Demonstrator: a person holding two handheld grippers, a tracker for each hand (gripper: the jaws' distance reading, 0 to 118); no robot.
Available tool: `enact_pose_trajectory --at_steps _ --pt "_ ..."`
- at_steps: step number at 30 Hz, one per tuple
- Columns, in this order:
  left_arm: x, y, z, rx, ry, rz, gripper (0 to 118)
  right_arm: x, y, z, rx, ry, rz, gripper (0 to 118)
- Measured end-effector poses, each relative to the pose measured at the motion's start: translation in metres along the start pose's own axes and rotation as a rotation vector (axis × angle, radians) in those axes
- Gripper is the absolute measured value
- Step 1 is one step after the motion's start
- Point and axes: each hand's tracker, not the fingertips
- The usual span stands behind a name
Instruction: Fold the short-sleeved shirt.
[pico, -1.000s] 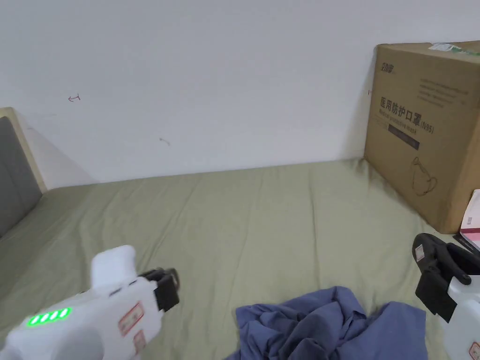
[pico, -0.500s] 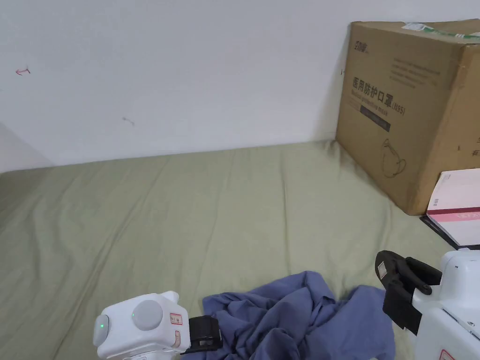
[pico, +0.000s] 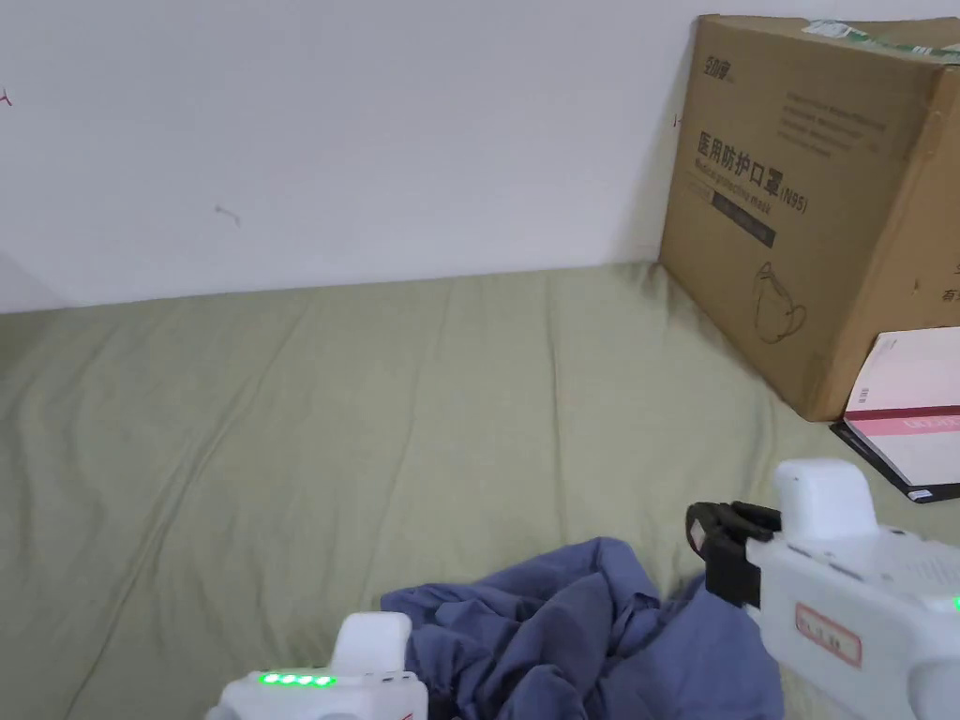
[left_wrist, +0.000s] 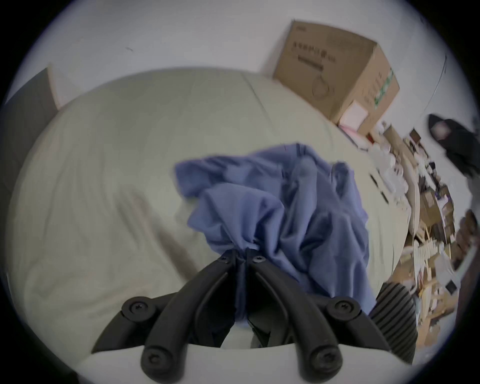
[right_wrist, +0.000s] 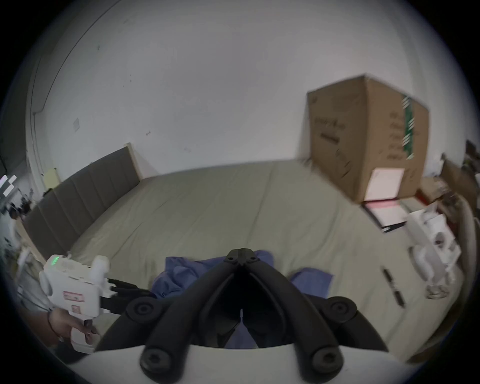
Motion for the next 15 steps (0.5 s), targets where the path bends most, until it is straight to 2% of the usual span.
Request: enact_pose_trajectory --at_steps 1,2,3,4,5,7,8,13,14,15 --pt "-0.005 -0.003 0.014 0.059 0.038 0.008 6 0.007 0.009 -0.019 -0.066 0.057 -0.040 0" --pt "-0.011 -0.004 0.027 0.104 0.057 0.021 6 0.016 0.019 -0.047 -0.178 0.115 -0.085 16" --pt "-0.018 -0.006 0.038 0.132 0.056 0.040 6 0.022 0.026 -0.073 -0.322 0.115 -0.127 64" --pt "-0.025 -0.009 0.049 0.159 0.047 0.064 6 0.027 0.030 -0.102 -0.446 0.081 -0.145 91" --pt "-0.032 -0.011 0.058 0.181 0.039 0.087 6 0.030 0.027 -0.123 -0.478 0.050 -0.154 103" --pt "-0.041 -0.013 0.070 0.200 0.042 0.108 6 0.038 0.024 -0.164 -0.525 0.030 -0.167 104" --pt "-0.046 -0.015 0.074 0.201 0.056 0.121 6 0.040 0.022 -0.186 -0.582 -0.028 -0.158 104" --pt "-0.070 -0.021 0.082 0.183 0.078 0.166 6 0.051 -0.006 -0.256 -0.790 -0.157 -0.061 103" --pt "-0.075 -0.023 0.082 0.174 0.082 0.175 6 0.052 -0.012 -0.260 -0.823 -0.167 -0.056 100" --pt "-0.080 -0.025 0.083 0.169 0.084 0.181 6 0.051 -0.017 -0.258 -0.820 -0.135 -0.067 89"
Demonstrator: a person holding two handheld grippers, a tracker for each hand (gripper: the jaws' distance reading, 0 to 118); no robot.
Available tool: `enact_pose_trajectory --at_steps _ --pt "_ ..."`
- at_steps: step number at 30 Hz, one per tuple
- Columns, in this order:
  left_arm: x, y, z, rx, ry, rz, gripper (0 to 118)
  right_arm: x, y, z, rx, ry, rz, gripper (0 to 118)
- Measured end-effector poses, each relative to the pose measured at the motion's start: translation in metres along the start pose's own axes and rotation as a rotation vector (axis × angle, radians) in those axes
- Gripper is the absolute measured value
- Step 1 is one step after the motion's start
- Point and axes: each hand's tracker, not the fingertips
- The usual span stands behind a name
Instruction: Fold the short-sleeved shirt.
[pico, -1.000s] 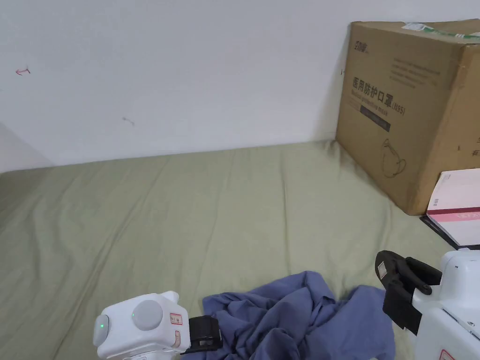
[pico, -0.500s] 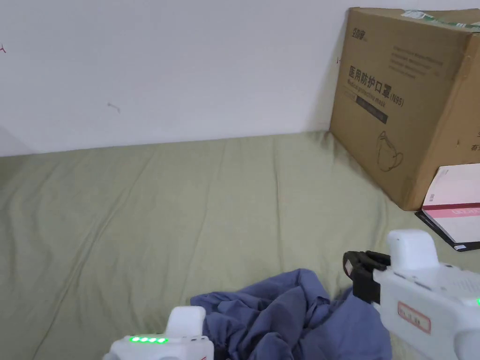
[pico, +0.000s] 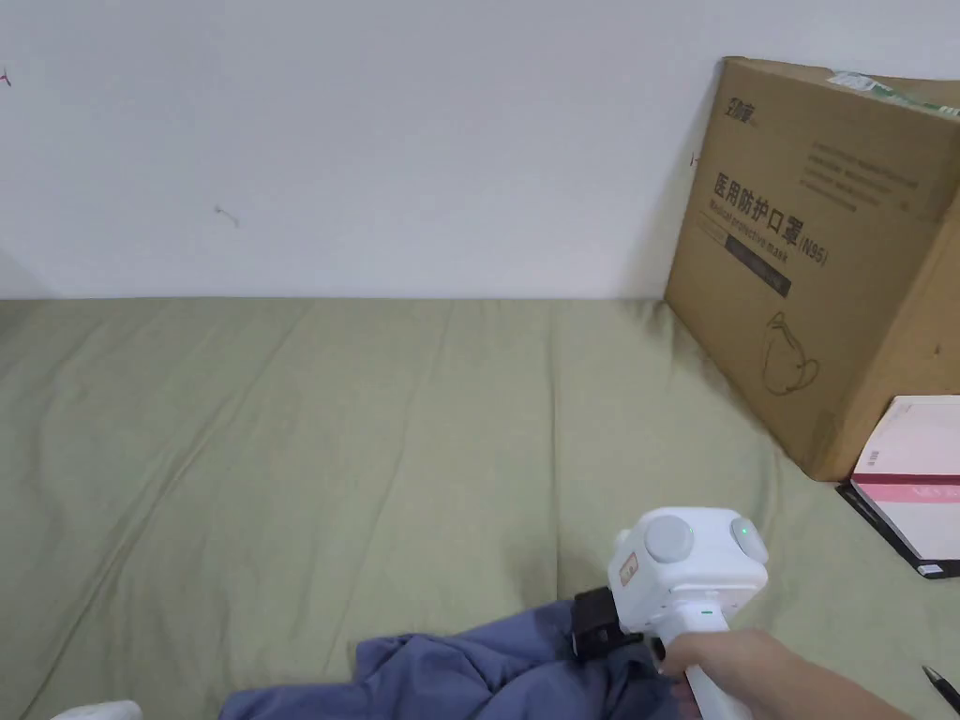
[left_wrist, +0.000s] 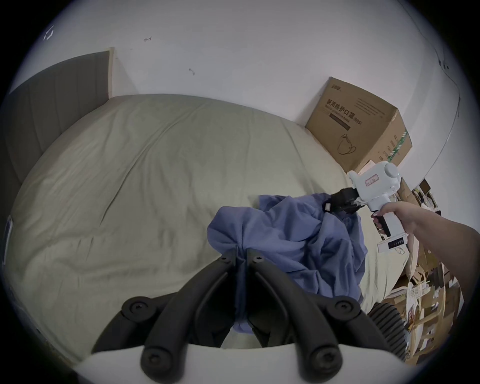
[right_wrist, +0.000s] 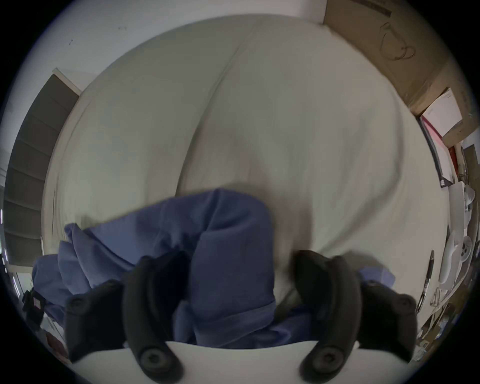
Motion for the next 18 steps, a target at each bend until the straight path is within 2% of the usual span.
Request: enact_pose_trajectory --at_steps 2,4,6,10,11,13,16,18 --pt "-0.011 -0.001 0.004 -0.007 0.008 0.006 6 -0.003 -0.010 0.016 0.102 0.001 0.057 78" --pt "-0.020 0.001 0.007 -0.007 0.023 0.004 6 0.001 -0.016 0.036 0.121 0.083 0.107 4" --pt "-0.028 0.007 0.017 0.017 0.044 0.002 6 0.004 -0.030 0.064 0.183 0.066 0.091 4" --pt "-0.039 0.033 0.049 0.110 0.074 -0.022 6 0.012 -0.058 0.154 0.431 0.180 0.082 4" --pt "-0.037 0.043 0.061 0.145 0.107 -0.073 6 0.014 -0.065 0.179 0.486 0.190 0.084 4" --pt "-0.035 0.065 0.080 0.205 0.154 -0.165 6 0.015 -0.074 0.222 0.549 0.193 0.090 4" --pt "-0.037 0.108 0.108 0.268 0.117 -0.132 6 0.016 -0.081 0.275 0.630 0.196 0.087 4" --pt "-0.030 0.135 0.130 0.330 0.104 -0.185 6 0.016 -0.088 0.309 0.708 0.166 0.097 4"
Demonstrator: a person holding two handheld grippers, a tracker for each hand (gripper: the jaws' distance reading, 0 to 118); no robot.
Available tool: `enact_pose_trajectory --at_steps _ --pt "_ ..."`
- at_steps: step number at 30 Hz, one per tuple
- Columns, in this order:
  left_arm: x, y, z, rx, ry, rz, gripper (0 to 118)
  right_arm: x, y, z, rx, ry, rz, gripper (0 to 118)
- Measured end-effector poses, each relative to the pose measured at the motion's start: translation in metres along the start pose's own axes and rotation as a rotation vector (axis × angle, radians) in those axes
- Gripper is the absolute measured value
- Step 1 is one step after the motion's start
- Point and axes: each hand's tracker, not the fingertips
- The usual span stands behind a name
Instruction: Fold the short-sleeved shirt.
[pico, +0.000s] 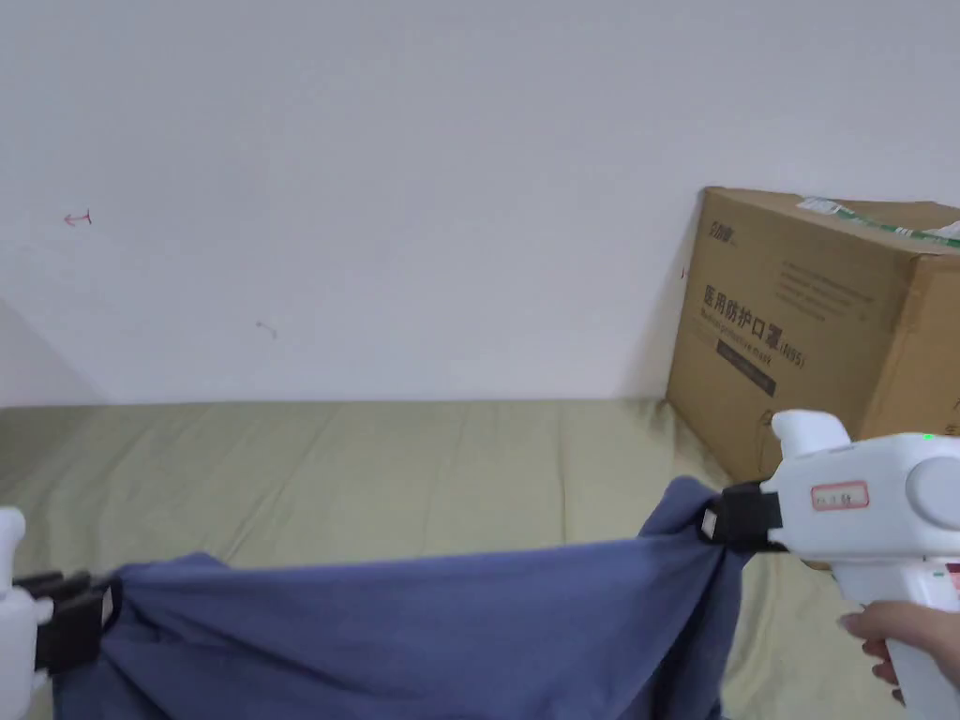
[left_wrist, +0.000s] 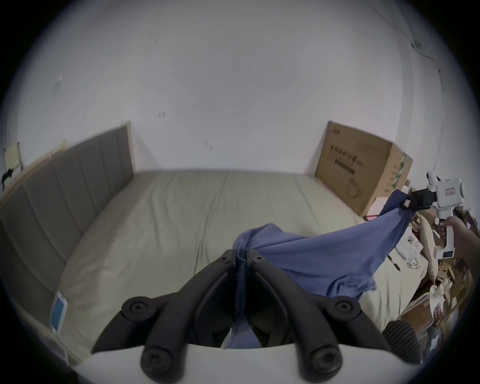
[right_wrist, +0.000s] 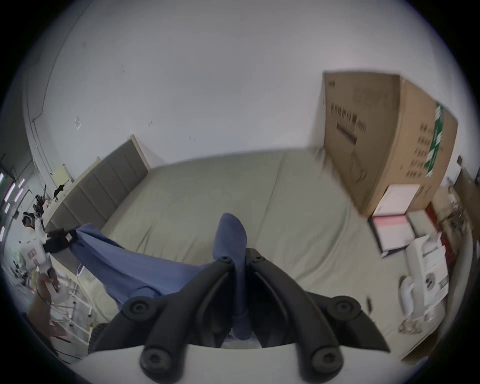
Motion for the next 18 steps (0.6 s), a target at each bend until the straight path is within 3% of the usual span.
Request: enact_pose_trajectory --at_steps 4,7,11,14,18 --pt "0.010 0.060 0.019 0.071 -0.011 -0.058 6 -0.020 0.036 0.055 0.171 -0.018 0.018 4" --pt "0.012 0.102 0.023 0.106 -0.021 -0.035 6 -0.029 0.072 0.073 0.184 -0.004 -0.004 4" --pt "0.006 0.153 0.011 0.129 -0.038 0.014 6 -0.043 0.122 0.077 0.278 -0.095 0.062 4" --pt "0.004 0.186 -0.008 0.143 -0.016 0.003 6 -0.042 0.161 0.067 0.291 -0.070 -0.030 4" --pt "0.000 0.219 -0.036 0.168 0.034 -0.012 6 -0.049 0.211 0.051 0.329 -0.109 -0.028 4"
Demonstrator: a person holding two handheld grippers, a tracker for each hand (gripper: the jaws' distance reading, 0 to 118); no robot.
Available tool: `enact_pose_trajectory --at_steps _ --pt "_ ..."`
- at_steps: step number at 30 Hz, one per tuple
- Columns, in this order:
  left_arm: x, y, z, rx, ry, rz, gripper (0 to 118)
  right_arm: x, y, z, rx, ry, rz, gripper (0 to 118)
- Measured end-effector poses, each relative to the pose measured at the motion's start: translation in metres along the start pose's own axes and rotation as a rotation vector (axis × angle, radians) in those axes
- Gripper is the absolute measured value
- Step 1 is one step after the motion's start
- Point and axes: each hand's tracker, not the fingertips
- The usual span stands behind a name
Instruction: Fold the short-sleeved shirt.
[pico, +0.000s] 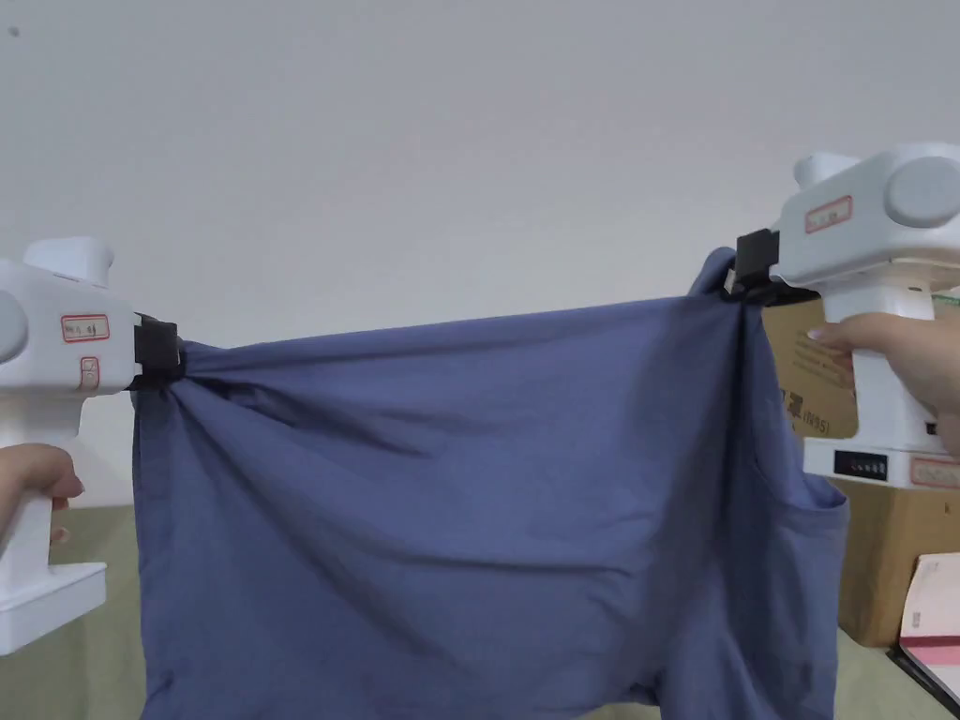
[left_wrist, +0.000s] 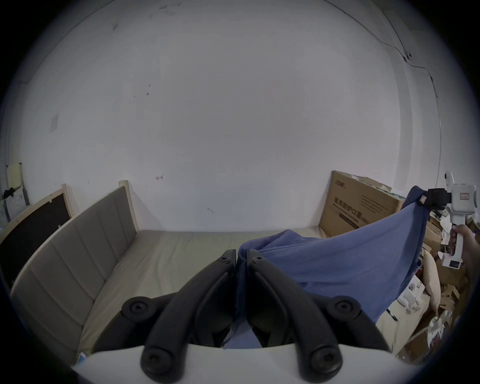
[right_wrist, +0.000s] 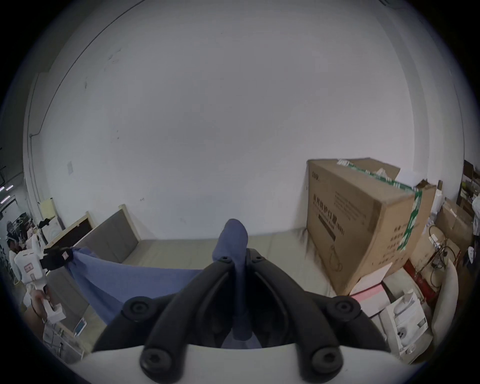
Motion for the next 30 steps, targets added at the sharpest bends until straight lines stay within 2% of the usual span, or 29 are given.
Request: enact_pose_trajectory --at_steps 6,10,12,15,17,19,22,25,27,29,30 --pt "-0.013 0.019 -0.050 0.076 0.046 0.085 6 -0.019 0.044 -0.050 0.073 -0.045 0.091 4" --pt "-0.023 0.012 -0.084 0.101 0.097 0.116 6 -0.019 0.042 -0.093 0.075 -0.085 0.180 4" --pt "-0.027 -0.001 -0.099 0.094 0.106 0.120 6 -0.015 0.022 -0.111 0.064 -0.088 0.178 4" --pt "-0.027 -0.043 -0.117 0.036 0.115 0.115 6 -0.002 -0.033 -0.140 -0.004 -0.082 0.153 4" --pt "-0.024 -0.091 -0.124 -0.054 0.111 0.114 6 0.007 -0.096 -0.154 -0.084 -0.092 0.126 4" --pt "-0.021 -0.145 -0.123 -0.177 0.131 0.152 6 0.018 -0.161 -0.160 -0.208 -0.063 0.102 4" --pt "-0.021 -0.232 -0.107 -0.372 0.042 0.215 6 0.035 -0.265 -0.145 -0.394 0.006 0.119 4" --pt "-0.025 -0.307 -0.079 -0.611 -0.098 0.350 6 0.055 -0.344 -0.111 -0.538 0.042 0.081 4" --pt "-0.027 -0.346 -0.054 -0.675 -0.094 0.300 6 0.064 -0.382 -0.077 -0.600 0.041 0.044 4" --pt "-0.023 -0.367 -0.023 -0.718 -0.066 0.178 6 0.072 -0.409 -0.034 -0.613 0.039 0.073 4" --pt "-0.023 -0.372 -0.009 -0.730 -0.074 0.159 6 0.075 -0.416 -0.017 -0.620 0.044 0.088 4"
